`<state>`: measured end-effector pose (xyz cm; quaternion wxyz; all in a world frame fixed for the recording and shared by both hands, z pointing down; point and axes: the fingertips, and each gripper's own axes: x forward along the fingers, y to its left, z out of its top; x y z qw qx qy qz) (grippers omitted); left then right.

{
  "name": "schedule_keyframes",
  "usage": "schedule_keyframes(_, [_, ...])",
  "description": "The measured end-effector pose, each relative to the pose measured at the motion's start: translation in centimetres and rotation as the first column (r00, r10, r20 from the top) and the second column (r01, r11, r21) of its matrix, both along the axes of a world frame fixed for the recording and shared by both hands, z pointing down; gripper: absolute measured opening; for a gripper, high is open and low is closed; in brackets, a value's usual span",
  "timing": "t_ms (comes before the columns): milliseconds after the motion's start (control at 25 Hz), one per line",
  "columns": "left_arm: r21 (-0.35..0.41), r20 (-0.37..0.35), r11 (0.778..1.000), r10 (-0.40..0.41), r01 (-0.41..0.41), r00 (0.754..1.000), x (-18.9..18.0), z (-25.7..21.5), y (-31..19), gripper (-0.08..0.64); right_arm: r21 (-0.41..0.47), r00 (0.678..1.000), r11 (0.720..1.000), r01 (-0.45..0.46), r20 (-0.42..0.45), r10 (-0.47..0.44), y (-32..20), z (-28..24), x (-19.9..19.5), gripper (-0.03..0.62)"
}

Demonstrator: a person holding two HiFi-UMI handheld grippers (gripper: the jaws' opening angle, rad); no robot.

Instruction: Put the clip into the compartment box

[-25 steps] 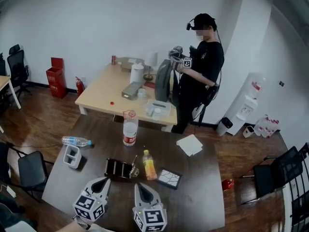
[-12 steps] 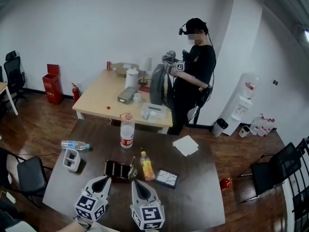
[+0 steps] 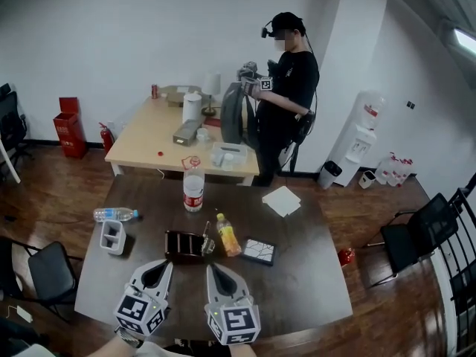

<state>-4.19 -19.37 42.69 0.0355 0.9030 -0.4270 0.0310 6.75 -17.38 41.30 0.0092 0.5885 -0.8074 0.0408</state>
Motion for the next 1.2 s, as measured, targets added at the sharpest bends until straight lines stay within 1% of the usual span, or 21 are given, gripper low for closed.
schedule_keyframes(200, [0.028, 0.002, 1.000, 0.010, -0.010, 1.000, -0.8, -0.4, 3.7, -0.005, 0.007, 1.000, 1.000, 0.006, 0.016, -0.006, 4.3, 0.2, -1.1, -0.012])
schedule_keyframes(320, [0.036, 0.006, 0.999, 0.013, -0.013, 1.000, -0.3, -0.2, 6.8, -0.004, 0.006, 1.000, 1.000, 0.014, 0.012, -0.014, 7.3, 0.3, -0.8, -0.012])
schedule_keyframes(480, [0.033, 0.005, 0.999, 0.004, -0.005, 1.000, 0.7, 0.9, 12.1, -0.005, 0.010, 0.999, 1.000, 0.022, 0.030, -0.023, 13.1, 0.7, 0.4, -0.012])
schedule_keyframes(560, [0.026, 0.016, 1.000, -0.014, 0.014, 1.000, 1.4, 1.1, 15.1, -0.005, 0.021, 0.999, 0.999, 0.038, 0.027, -0.039, 16.6, 0.3, 1.2, -0.012])
schedule_keyframes(680, [0.042, 0.028, 0.998, -0.039, 0.038, 0.999, 1.8, 1.0, 20.3, -0.005, 0.033, 0.998, 0.998, 0.061, 0.029, -0.062, 21.9, -0.2, 2.5, -0.012])
schedule_keyframes(800, [0.042, 0.030, 0.998, -0.038, 0.037, 0.999, 2.4, 0.6, 25.1, -0.003, 0.017, 0.998, 0.998, 0.054, 0.041, -0.054, 26.5, -0.4, 3.8, -0.012])
schedule_keyframes(880, [0.042, 0.041, 0.999, -0.033, 0.032, 0.999, 2.6, 0.1, 27.9, -0.003, 0.025, 0.998, 0.999, 0.046, 0.040, -0.046, 29.2, -0.9, 4.1, -0.012])
schedule_keyframes(1040, [0.044, 0.048, 0.999, -0.032, 0.030, 0.998, 2.2, -0.9, 31.4, -0.005, 0.045, 0.997, 0.997, 0.063, 0.032, -0.065, 32.9, -2.1, 3.3, -0.012])
schedule_keyframes(1200, [0.073, 0.027, 0.997, -0.010, 0.008, 1.000, 1.8, -1.9, 33.6, -0.005, 0.057, 0.996, 0.995, 0.077, 0.031, -0.079, 34.7, -2.8, 2.0, -0.012])
